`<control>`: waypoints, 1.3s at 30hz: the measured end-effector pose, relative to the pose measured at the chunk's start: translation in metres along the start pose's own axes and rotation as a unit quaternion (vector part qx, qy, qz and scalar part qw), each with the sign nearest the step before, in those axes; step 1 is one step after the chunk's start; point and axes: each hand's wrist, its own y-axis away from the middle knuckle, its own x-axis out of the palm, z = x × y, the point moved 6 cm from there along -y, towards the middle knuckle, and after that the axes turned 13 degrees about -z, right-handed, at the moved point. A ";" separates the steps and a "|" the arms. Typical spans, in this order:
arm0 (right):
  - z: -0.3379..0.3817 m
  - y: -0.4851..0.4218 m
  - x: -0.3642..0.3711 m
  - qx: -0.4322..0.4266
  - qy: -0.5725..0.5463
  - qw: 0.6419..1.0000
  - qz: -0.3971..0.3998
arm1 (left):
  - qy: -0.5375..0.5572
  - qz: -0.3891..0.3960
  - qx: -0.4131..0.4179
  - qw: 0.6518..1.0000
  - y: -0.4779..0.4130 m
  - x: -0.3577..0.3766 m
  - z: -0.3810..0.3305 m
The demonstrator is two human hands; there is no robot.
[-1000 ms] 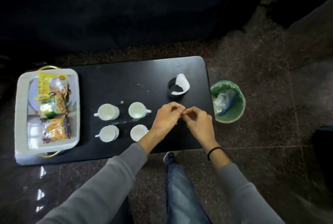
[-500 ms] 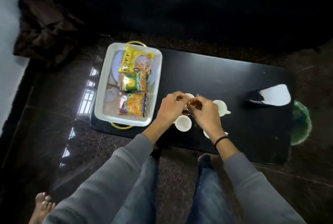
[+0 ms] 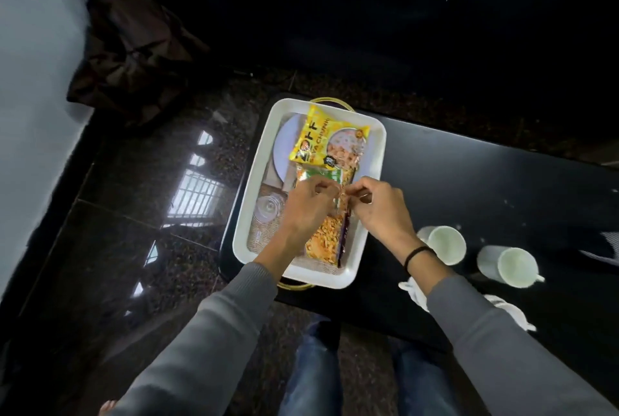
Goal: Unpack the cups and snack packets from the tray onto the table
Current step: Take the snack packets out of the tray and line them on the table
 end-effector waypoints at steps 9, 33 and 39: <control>0.001 -0.061 0.019 0.010 0.029 0.993 -0.116 | -0.107 -0.152 0.040 0.982 -0.095 -0.036 0.006; -0.030 -0.083 0.026 0.170 -0.296 0.936 -0.086 | 0.352 -0.051 0.007 0.935 -0.099 -0.022 -0.035; -0.013 -0.090 -0.009 0.023 -0.249 0.968 -0.012 | 0.260 0.052 0.149 0.953 -0.075 -0.030 -0.085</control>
